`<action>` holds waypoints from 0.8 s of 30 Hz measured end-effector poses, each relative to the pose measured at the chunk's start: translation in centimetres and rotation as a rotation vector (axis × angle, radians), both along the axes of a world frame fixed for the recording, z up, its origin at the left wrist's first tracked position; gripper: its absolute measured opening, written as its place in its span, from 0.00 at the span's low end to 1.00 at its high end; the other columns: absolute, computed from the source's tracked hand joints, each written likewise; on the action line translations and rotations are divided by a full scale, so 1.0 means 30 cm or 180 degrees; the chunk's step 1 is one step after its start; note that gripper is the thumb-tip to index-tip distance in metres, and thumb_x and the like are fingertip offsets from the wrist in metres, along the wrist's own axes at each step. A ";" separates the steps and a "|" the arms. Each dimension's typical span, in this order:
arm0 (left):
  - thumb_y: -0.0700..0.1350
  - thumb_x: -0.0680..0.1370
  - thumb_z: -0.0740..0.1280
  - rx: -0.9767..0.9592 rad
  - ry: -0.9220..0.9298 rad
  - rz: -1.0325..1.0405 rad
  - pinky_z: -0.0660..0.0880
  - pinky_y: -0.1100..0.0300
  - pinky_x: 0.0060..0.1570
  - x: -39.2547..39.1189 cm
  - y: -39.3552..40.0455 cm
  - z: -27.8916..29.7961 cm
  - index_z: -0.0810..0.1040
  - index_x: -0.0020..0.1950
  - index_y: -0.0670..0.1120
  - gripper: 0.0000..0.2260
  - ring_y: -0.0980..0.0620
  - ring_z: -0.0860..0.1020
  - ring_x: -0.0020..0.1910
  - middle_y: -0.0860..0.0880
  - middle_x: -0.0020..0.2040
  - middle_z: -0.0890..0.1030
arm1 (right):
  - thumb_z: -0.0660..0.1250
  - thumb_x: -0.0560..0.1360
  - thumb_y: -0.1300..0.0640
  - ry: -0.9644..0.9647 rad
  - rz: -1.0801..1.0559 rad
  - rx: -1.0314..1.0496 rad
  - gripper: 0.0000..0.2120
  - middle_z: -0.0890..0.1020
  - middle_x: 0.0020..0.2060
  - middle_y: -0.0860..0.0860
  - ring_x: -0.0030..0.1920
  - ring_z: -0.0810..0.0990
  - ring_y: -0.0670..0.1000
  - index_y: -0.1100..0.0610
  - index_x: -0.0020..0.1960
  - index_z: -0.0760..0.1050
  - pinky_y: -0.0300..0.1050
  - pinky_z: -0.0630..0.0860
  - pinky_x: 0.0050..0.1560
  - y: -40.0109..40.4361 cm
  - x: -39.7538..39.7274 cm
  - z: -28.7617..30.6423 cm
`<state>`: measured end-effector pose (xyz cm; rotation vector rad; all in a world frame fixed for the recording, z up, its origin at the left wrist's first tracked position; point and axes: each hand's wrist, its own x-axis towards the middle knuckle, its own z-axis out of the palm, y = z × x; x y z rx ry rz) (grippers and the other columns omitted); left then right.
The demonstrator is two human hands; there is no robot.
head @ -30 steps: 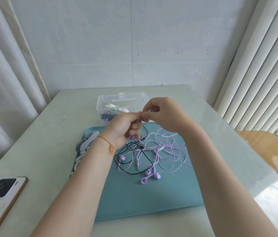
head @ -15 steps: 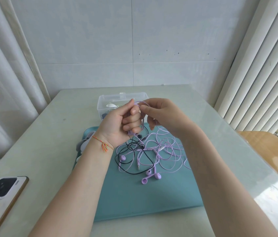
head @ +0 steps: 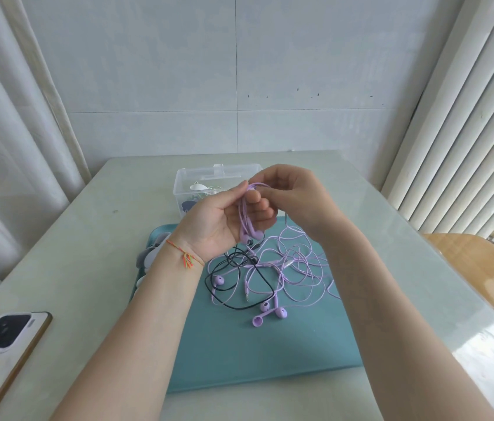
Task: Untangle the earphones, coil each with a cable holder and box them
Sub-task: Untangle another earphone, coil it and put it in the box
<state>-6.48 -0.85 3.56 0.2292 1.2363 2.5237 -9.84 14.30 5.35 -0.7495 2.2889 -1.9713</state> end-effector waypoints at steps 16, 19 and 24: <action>0.46 0.77 0.56 -0.0152 -0.0055 -0.0445 0.52 0.64 0.21 0.002 -0.009 0.001 0.72 0.40 0.45 0.09 0.55 0.49 0.22 0.54 0.24 0.51 | 0.66 0.78 0.60 -0.0249 0.0276 -0.0092 0.05 0.76 0.29 0.48 0.24 0.63 0.48 0.60 0.50 0.77 0.37 0.58 0.25 0.045 0.001 0.016; 0.46 0.77 0.57 -0.0226 -0.0017 -0.0395 0.52 0.65 0.20 0.007 0.003 0.003 0.73 0.40 0.45 0.10 0.55 0.49 0.21 0.54 0.23 0.50 | 0.65 0.78 0.60 -0.0251 0.0221 -0.0096 0.04 0.76 0.28 0.47 0.23 0.64 0.46 0.60 0.49 0.77 0.36 0.60 0.24 0.032 -0.003 0.005; 0.49 0.79 0.56 -0.0064 0.0093 -0.0414 0.53 0.66 0.19 0.008 0.000 0.003 0.78 0.38 0.45 0.16 0.56 0.50 0.21 0.54 0.23 0.51 | 0.64 0.79 0.59 -0.0287 0.0168 -0.0161 0.06 0.74 0.28 0.49 0.24 0.64 0.48 0.59 0.45 0.75 0.38 0.58 0.26 -0.004 0.000 -0.009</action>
